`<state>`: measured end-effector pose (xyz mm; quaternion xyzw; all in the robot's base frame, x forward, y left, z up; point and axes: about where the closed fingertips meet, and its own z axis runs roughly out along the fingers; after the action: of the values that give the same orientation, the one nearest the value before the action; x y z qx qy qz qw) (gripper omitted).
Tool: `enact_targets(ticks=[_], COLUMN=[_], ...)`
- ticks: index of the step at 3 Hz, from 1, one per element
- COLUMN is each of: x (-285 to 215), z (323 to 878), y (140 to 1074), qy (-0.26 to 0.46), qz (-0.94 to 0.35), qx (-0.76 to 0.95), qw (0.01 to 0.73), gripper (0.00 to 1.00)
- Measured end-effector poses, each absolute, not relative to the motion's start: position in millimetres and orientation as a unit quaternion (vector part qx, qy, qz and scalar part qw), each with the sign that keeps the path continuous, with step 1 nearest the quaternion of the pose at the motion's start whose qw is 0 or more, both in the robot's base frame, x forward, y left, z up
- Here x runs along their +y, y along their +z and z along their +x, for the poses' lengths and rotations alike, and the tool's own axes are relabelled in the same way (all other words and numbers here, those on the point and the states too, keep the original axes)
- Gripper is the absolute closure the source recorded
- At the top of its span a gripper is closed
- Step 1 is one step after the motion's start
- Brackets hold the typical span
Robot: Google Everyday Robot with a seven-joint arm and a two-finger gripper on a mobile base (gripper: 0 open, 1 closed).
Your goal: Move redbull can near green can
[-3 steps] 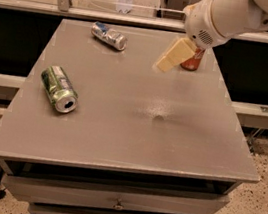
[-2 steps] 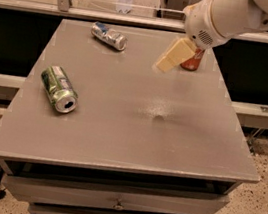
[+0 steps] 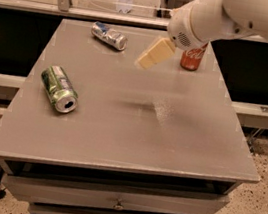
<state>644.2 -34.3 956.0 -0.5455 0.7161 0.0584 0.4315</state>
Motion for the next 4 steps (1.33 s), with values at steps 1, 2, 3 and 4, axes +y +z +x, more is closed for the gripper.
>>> enact_targets(ticks=[1, 2, 3, 4], x=[13, 50, 66, 80], z=[673, 712, 754, 790], y=[931, 910, 896, 886], qy=[0.1, 0.12, 0.125, 0.129], qz=[-0.514, -0.488, -0.461, -0.447], qx=[0.722, 0.725, 0.729, 0.729], qw=[0.452, 0.471, 0.49, 0.502], gripper=[0.0, 0.0, 0.0, 0.0])
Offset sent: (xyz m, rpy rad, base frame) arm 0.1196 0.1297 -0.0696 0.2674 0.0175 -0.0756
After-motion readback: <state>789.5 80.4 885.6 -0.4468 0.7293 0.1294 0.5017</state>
